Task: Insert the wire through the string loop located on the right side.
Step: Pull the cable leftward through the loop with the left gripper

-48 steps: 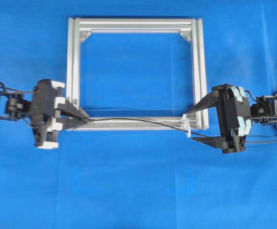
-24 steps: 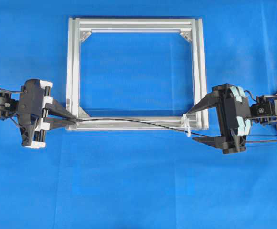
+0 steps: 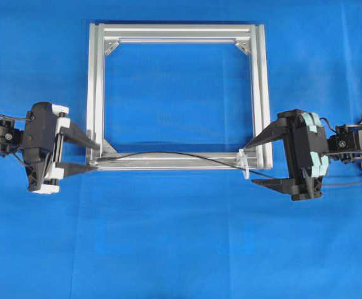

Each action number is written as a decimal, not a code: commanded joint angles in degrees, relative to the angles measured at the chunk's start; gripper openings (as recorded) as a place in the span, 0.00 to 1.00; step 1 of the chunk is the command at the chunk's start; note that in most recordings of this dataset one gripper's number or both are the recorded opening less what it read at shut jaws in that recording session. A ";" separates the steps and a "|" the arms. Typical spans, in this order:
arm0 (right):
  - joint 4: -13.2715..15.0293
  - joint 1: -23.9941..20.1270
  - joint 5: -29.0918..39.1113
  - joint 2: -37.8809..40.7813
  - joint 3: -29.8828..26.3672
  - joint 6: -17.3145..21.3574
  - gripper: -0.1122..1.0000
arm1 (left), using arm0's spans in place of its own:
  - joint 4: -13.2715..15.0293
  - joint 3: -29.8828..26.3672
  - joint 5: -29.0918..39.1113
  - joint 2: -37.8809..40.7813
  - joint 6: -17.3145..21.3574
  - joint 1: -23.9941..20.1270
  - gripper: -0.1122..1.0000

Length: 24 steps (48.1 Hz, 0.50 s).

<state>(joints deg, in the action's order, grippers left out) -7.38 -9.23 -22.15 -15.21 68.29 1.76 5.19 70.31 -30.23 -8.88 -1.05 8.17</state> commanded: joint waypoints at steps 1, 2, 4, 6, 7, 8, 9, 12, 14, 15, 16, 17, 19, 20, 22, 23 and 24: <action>-0.18 0.09 0.18 -0.97 -1.05 0.09 0.93 | -0.18 -0.53 0.62 -1.32 0.09 0.00 0.69; -0.09 0.09 0.26 -0.97 -1.05 0.09 0.93 | -0.18 -0.62 0.79 -1.32 0.09 0.00 0.74; -0.18 0.09 0.35 -0.97 -1.05 0.09 0.93 | -0.18 -0.79 1.23 -1.49 0.09 0.00 0.83; -0.09 0.09 0.26 -0.97 -1.05 0.09 0.93 | -0.18 -0.88 1.67 -1.49 0.09 -0.09 0.89; -0.18 0.09 0.26 -0.97 -1.05 0.09 0.93 | -0.09 -0.88 1.85 -1.58 0.09 -0.09 0.90; -0.18 0.09 0.35 -0.97 -1.05 0.09 0.93 | -0.18 -0.88 2.11 -1.58 0.09 -0.18 0.89; -0.09 0.09 0.26 -1.05 -1.05 0.09 0.93 | -0.18 -0.97 2.55 -1.58 0.09 -0.26 0.87; -0.09 0.09 0.26 -1.14 -1.05 0.09 0.93 | -0.18 -0.97 2.99 -1.76 0.09 -0.35 0.84; -0.18 0.09 0.26 -1.23 -1.05 0.09 0.93 | -0.18 -0.97 3.34 -1.93 0.09 -0.35 0.84; -0.09 0.09 0.35 -1.41 -1.05 0.09 0.93 | -0.09 -1.05 3.43 -2.11 0.09 -0.35 0.84; -0.18 0.09 0.35 -1.49 -1.14 0.09 0.93 | -0.18 -1.14 3.52 -2.29 0.09 -0.44 0.85; -0.18 0.09 0.35 -1.67 -1.14 0.09 0.93 | -0.18 -1.23 3.78 -2.55 0.09 -0.44 0.85; -0.09 0.09 0.44 -2.20 -1.14 0.09 0.93 | -0.18 -1.41 4.04 -3.16 0.09 -0.44 0.85; -0.18 0.09 0.62 -2.72 -1.23 0.09 0.93 | -0.18 -1.49 4.22 -3.52 0.09 -0.44 0.85; -0.18 0.09 1.14 -3.52 -1.41 0.00 0.93 | -0.18 -1.76 4.66 -4.31 0.18 -0.44 0.85; -0.18 0.18 1.49 -4.04 -1.41 0.00 0.93 | -0.18 -1.93 4.92 -4.83 0.26 -0.44 0.85; -0.18 0.26 1.93 -4.75 -1.49 0.00 0.93 | -0.18 -2.02 5.27 -5.45 0.35 -0.44 0.85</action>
<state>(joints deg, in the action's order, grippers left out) -7.38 -9.14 -20.83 -17.58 68.12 1.76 5.19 69.52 -25.49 -11.95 -0.88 7.91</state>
